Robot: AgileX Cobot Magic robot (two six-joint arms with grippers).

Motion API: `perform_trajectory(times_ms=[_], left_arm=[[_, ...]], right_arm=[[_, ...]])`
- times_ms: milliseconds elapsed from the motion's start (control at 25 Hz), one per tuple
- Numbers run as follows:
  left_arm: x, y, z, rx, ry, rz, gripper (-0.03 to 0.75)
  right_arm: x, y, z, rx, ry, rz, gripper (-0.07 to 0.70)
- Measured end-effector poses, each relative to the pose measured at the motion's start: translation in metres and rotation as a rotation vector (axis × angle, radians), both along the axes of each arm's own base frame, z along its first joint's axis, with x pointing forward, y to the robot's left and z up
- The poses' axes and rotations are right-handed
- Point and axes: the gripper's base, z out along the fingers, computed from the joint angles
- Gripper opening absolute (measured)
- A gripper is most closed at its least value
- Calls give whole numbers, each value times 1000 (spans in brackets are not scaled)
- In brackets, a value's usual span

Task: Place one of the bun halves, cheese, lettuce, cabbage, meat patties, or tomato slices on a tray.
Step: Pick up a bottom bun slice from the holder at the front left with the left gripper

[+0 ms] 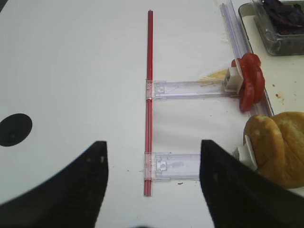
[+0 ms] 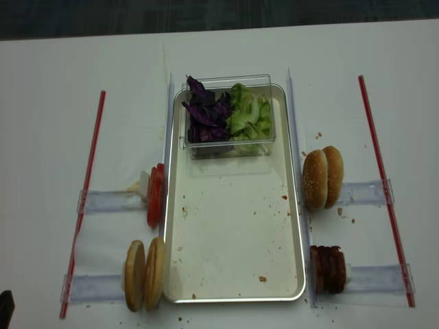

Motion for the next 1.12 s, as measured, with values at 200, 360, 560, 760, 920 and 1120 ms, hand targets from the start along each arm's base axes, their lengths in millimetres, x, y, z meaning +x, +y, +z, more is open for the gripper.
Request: perform_trajectory(times_ms=[200, 360, 560, 760, 920, 1120], left_arm=[[0, 0, 0, 0, 0, 0, 424], [0, 0, 0, 0, 0, 0, 424], [0, 0, 0, 0, 3, 0, 424], [20, -2, 2, -6, 165, -6, 424], [50, -4, -2, 1, 379, -5, 424], [88, -6, -17, 27, 655, -19, 424]], right_arm=[[0, 0, 0, 0, 0, 0, 356], [0, 0, 0, -2, 0, 1, 355], [0, 0, 0, -2, 2, 1, 356], [0, 0, 0, -2, 2, 1, 355], [0, 0, 0, -2, 2, 1, 356], [0, 0, 0, -2, 2, 1, 356]])
